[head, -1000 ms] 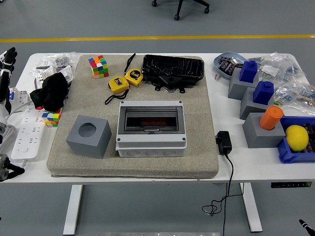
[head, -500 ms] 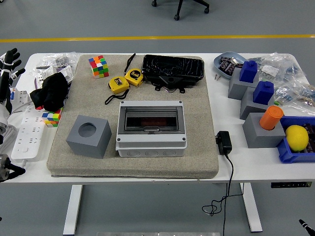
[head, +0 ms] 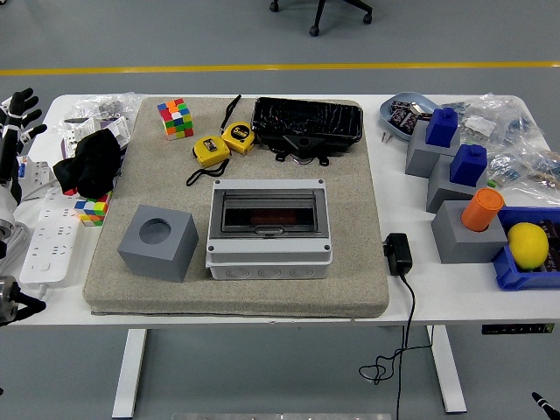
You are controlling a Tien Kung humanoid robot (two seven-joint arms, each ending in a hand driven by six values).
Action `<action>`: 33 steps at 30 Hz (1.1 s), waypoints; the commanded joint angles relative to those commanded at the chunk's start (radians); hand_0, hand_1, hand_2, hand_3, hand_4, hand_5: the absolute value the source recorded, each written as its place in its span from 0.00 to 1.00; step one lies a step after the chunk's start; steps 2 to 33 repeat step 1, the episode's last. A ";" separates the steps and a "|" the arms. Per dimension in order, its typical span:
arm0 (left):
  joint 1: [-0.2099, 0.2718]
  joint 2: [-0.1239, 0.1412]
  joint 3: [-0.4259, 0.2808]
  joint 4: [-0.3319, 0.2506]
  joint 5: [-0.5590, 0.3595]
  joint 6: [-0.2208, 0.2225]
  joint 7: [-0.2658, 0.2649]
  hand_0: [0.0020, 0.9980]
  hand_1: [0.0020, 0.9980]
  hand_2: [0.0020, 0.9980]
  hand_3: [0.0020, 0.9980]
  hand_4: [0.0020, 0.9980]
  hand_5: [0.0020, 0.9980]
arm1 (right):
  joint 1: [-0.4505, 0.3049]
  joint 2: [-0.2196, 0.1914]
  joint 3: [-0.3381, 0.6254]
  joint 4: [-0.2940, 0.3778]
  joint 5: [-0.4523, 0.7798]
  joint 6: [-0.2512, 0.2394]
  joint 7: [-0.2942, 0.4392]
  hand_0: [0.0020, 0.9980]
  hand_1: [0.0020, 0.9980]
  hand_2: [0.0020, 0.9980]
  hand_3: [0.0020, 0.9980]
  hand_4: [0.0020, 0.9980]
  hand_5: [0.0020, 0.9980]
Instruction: Fetch the battery,place it into the box,close the lid of the box
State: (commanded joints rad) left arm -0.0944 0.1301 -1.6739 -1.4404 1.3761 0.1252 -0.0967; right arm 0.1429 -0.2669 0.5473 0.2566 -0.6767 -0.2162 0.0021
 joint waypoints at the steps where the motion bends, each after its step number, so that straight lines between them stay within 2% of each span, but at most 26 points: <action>1: -0.001 0.000 0.000 0.000 0.000 0.000 0.000 0.78 0.85 0.87 0.86 1.00 1.00 | 0.000 0.000 0.001 0.000 0.000 0.000 0.000 0.86 0.84 0.81 0.83 1.00 1.00; 33: -0.001 0.000 0.000 0.000 0.000 0.000 0.000 0.78 0.85 0.87 0.86 1.00 1.00 | 0.000 0.000 0.001 0.000 0.000 0.000 0.000 0.86 0.84 0.81 0.83 1.00 1.00</action>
